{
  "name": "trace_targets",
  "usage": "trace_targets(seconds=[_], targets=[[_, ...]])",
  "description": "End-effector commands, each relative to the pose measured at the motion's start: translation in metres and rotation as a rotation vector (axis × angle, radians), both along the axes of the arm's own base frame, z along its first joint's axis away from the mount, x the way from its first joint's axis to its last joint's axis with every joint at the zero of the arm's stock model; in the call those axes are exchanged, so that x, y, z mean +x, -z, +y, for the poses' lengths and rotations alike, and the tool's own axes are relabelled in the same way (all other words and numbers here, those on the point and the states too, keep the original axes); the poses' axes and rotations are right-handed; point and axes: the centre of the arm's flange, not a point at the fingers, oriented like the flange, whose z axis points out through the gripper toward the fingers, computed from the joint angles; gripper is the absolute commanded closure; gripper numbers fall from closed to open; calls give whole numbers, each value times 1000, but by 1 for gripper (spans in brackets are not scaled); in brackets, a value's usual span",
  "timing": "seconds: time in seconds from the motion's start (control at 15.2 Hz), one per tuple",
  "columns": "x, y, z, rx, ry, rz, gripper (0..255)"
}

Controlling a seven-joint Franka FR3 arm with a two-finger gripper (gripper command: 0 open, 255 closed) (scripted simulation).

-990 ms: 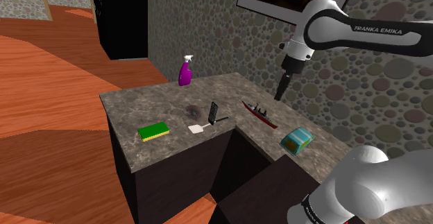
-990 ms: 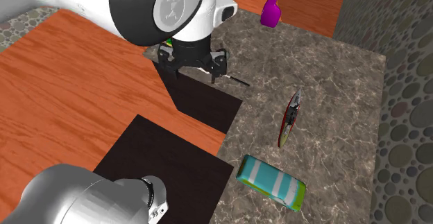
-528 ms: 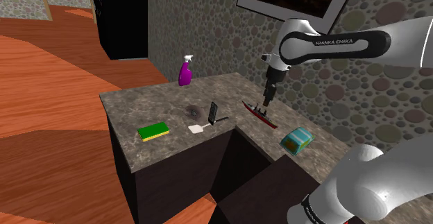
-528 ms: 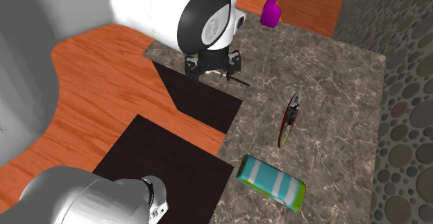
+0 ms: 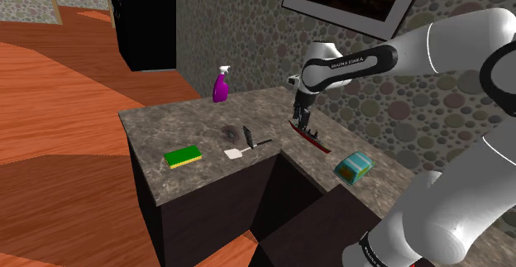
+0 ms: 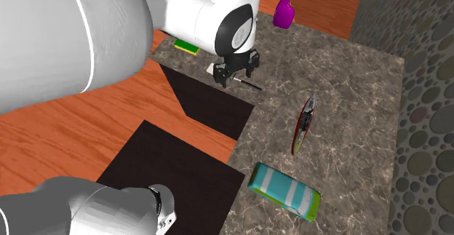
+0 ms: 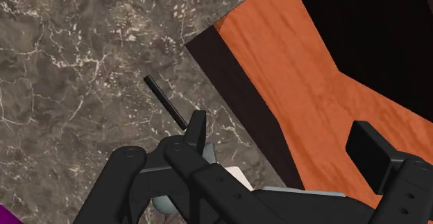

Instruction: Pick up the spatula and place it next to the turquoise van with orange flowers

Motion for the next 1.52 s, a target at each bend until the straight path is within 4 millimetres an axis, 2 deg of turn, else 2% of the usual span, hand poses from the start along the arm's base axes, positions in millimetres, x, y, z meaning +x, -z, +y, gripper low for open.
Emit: trace_targets(seconds=[0.0,0.53,1.06,1.45], targets=[[16,24,1,-10,-74,0,0],[83,102,21,-45,-353,5,0],[142,181,55,-80,-632,9,0],[145,211,53,-81,-644,9,0]])
